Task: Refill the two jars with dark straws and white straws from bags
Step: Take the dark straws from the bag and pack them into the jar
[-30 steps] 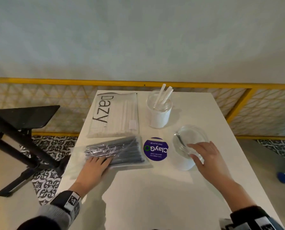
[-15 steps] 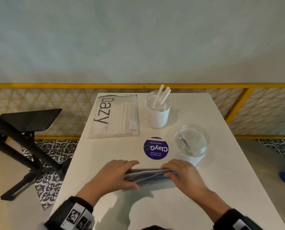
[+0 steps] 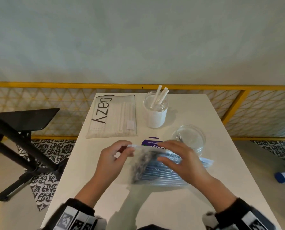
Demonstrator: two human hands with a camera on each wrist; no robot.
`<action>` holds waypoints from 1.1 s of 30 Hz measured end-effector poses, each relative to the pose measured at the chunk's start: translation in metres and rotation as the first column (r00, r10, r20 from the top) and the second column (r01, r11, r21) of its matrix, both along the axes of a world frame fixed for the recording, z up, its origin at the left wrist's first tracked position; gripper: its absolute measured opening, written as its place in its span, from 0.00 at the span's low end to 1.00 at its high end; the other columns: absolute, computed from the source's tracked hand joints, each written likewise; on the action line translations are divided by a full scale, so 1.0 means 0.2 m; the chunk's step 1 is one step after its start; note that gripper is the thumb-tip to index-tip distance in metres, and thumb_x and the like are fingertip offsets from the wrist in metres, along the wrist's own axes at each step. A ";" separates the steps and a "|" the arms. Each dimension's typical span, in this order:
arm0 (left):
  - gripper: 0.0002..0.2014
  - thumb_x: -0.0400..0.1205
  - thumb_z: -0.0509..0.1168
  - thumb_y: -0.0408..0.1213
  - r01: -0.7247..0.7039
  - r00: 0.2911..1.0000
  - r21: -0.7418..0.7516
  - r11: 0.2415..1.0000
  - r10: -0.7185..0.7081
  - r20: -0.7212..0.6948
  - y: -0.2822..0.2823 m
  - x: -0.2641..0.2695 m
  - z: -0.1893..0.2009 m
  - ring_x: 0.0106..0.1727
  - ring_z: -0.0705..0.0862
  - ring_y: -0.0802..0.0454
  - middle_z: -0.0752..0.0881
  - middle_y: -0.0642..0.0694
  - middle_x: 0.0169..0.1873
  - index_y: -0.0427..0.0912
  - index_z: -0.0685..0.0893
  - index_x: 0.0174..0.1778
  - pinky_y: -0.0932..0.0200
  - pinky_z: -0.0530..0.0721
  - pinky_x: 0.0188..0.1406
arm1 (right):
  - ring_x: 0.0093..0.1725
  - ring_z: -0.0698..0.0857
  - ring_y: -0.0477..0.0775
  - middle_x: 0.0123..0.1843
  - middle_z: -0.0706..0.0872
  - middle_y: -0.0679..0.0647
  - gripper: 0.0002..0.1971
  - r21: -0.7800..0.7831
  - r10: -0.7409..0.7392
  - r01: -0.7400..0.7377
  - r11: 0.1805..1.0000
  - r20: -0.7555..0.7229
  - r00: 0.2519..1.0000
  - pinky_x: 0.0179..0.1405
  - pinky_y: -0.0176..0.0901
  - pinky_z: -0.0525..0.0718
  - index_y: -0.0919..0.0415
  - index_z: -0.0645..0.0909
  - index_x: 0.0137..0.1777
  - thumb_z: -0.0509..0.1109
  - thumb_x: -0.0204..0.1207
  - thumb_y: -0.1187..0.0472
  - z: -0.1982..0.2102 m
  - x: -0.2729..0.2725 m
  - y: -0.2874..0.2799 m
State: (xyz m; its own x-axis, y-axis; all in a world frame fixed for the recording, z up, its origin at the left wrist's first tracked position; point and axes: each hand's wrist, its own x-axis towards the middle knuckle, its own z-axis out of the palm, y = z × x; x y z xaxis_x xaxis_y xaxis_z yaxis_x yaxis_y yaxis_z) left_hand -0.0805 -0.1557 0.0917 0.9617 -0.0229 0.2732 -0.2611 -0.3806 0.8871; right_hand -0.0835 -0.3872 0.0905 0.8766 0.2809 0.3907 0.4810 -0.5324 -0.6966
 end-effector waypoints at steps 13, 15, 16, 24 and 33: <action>0.13 0.82 0.55 0.36 -0.119 0.920 0.287 0.950 -0.003 0.391 0.02 0.08 0.12 0.41 0.79 0.51 0.83 0.46 0.36 0.35 0.81 0.40 0.56 0.77 0.42 | 0.40 0.87 0.36 0.36 0.91 0.39 0.03 0.163 -0.109 0.177 0.971 -0.357 0.928 0.44 0.26 0.81 0.47 0.91 0.38 0.80 0.68 0.58 0.13 0.10 0.13; 0.15 0.83 0.54 0.38 -0.139 0.922 0.235 0.962 0.038 0.386 0.09 0.09 0.09 0.41 0.80 0.50 0.83 0.44 0.37 0.33 0.81 0.40 0.57 0.78 0.43 | 0.41 0.86 0.35 0.36 0.90 0.37 0.02 0.013 -0.175 0.192 0.981 -0.359 0.917 0.45 0.27 0.80 0.47 0.91 0.38 0.79 0.69 0.57 0.05 0.06 0.02; 0.15 0.83 0.54 0.38 -0.143 0.923 0.239 0.961 0.042 0.382 0.14 0.10 0.08 0.41 0.80 0.49 0.83 0.44 0.37 0.33 0.81 0.40 0.57 0.78 0.43 | 0.42 0.86 0.35 0.37 0.90 0.37 0.02 -0.059 -0.216 0.209 0.976 -0.345 0.913 0.45 0.29 0.80 0.47 0.91 0.38 0.78 0.70 0.56 0.00 0.04 -0.03; 0.09 0.84 0.58 0.38 -0.144 0.973 0.300 0.943 0.079 0.219 0.29 0.02 -0.17 0.45 0.81 0.67 0.83 0.62 0.39 0.45 0.83 0.42 0.76 0.76 0.45 | 0.43 0.85 0.34 0.38 0.88 0.31 0.09 -0.250 -0.418 0.363 0.898 -0.221 0.881 0.42 0.22 0.77 0.43 0.89 0.35 0.79 0.70 0.61 -0.27 -0.14 -0.45; 0.14 0.80 0.65 0.23 -0.089 0.992 0.337 0.937 0.053 0.115 0.27 0.03 -0.31 0.45 0.82 0.72 0.83 0.73 0.44 0.49 0.85 0.46 0.84 0.73 0.45 | 0.40 0.86 0.45 0.38 0.87 0.38 0.01 -0.362 -0.527 0.442 0.821 -0.182 0.830 0.39 0.29 0.75 0.48 0.90 0.40 0.77 0.71 0.54 -0.27 -0.10 -0.60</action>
